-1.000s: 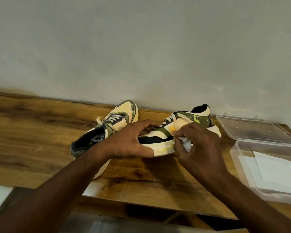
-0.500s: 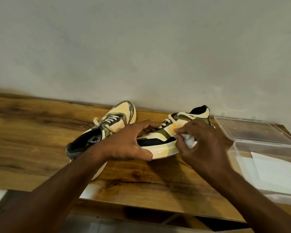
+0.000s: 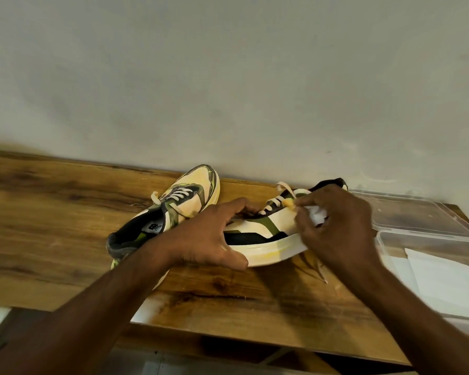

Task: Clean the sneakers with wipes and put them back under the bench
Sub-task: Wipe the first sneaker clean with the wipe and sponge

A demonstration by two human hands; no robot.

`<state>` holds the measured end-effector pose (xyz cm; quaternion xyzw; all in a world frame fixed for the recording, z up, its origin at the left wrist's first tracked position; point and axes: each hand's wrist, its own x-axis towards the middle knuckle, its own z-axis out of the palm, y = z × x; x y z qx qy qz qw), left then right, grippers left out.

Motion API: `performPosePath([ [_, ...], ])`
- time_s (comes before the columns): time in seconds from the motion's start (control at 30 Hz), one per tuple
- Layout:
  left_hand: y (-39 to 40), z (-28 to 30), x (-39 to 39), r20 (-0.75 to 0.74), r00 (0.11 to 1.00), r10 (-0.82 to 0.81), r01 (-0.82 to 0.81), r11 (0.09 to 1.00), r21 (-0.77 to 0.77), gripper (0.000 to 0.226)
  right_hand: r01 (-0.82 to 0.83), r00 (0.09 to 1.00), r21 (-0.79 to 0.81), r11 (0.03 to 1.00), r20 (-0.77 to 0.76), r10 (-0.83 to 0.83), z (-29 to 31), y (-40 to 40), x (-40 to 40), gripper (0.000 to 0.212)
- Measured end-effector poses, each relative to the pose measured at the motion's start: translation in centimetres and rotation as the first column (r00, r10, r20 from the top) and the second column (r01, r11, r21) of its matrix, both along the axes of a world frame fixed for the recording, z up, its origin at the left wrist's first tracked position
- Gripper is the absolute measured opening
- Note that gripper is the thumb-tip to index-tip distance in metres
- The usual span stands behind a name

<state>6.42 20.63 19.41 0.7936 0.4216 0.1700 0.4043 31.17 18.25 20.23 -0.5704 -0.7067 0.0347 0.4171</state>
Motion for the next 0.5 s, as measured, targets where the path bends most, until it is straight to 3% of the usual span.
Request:
performPosePath([
  [0.13,0.0,0.1,0.2,-0.028,1.000,-0.003,0.004,1.000,0.029,0.095,0.100,0.995,0.023,0.995,0.003,-0.100,0.2,0.4,1.5,0.017],
  [0.2,0.0,0.0,0.3,-0.036,0.999,0.002,-0.001,0.999,0.048,0.094,0.044,0.999,-0.039,0.998,0.011,-0.043,-0.1,-0.7,-0.2,0.020],
  [0.3,0.0,-0.2,0.2,-0.026,1.000,0.006,-0.005,0.998,0.056,0.094,-0.068,0.981,-0.101,0.993,0.173,0.085,-0.7,-1.9,-2.7,0.022],
  [0.37,0.0,-0.3,0.1,-0.022,1.000,0.002,-0.001,0.998,0.065,0.093,-0.069,0.987,-0.088,0.994,0.140,0.081,-0.3,-1.3,-1.8,0.023],
  [0.5,0.1,-0.3,0.1,-0.022,1.000,0.011,-0.009,0.997,0.074,0.094,0.085,0.996,0.025,0.996,0.032,-0.086,0.5,0.5,2.2,0.021],
])
